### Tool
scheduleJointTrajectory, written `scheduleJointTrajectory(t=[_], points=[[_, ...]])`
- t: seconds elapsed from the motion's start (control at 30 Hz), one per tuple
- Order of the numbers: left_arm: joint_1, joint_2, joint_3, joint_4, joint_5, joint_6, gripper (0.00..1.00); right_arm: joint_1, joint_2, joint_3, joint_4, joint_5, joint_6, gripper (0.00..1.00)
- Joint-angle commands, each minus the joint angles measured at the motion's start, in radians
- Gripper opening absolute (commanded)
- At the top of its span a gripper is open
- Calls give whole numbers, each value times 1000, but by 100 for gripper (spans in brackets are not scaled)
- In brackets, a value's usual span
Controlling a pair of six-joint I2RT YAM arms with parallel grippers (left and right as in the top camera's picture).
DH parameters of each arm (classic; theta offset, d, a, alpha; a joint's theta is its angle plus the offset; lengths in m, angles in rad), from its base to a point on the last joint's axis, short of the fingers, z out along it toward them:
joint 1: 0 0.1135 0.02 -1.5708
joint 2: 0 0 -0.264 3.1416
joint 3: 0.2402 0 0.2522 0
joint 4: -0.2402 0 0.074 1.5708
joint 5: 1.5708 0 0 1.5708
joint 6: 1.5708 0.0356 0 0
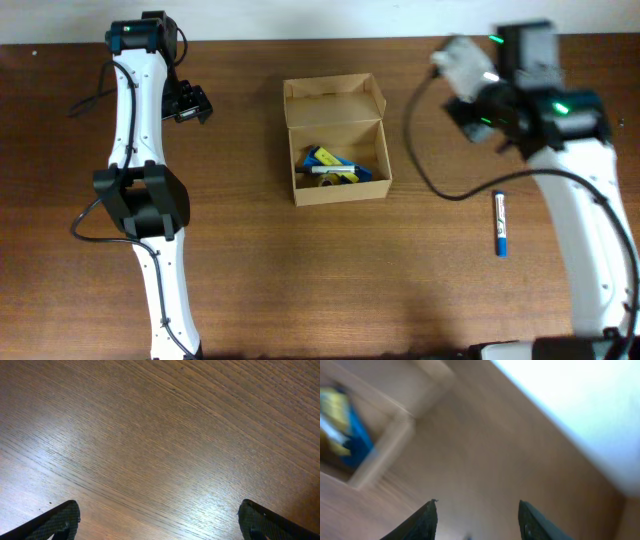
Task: Pack container
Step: 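Return the right gripper and grasp the blue-capped whiteboard marker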
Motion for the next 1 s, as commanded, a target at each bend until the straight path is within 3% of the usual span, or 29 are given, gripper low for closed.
scheduleJointTrajectory(t=[0.0,0.23,0.3,0.53,0.7,0.77,0.97], points=[[1,-22,2,0,-8,13,100,-102,-3,-164,17,-18,212,52],[1,-22,2,0,-8,13,100,-197,77,-378,21,-26,280,52],[1,-22,2,0,-8,13,100,-204,111,-404,24,-19,284,57],[1,-22,2,0,-8,13,100,-288,252,-412,-6,-12,339,61],[1,-22,2,0,-8,13,100,-377,296,-412,-16,-16,369,58],[1,-22,2,0,-8,13,100,-405,299,-412,-16,-32,369,53],[1,-22,2,0,-8,13,100,-406,302,-412,-20,-57,369,53]])
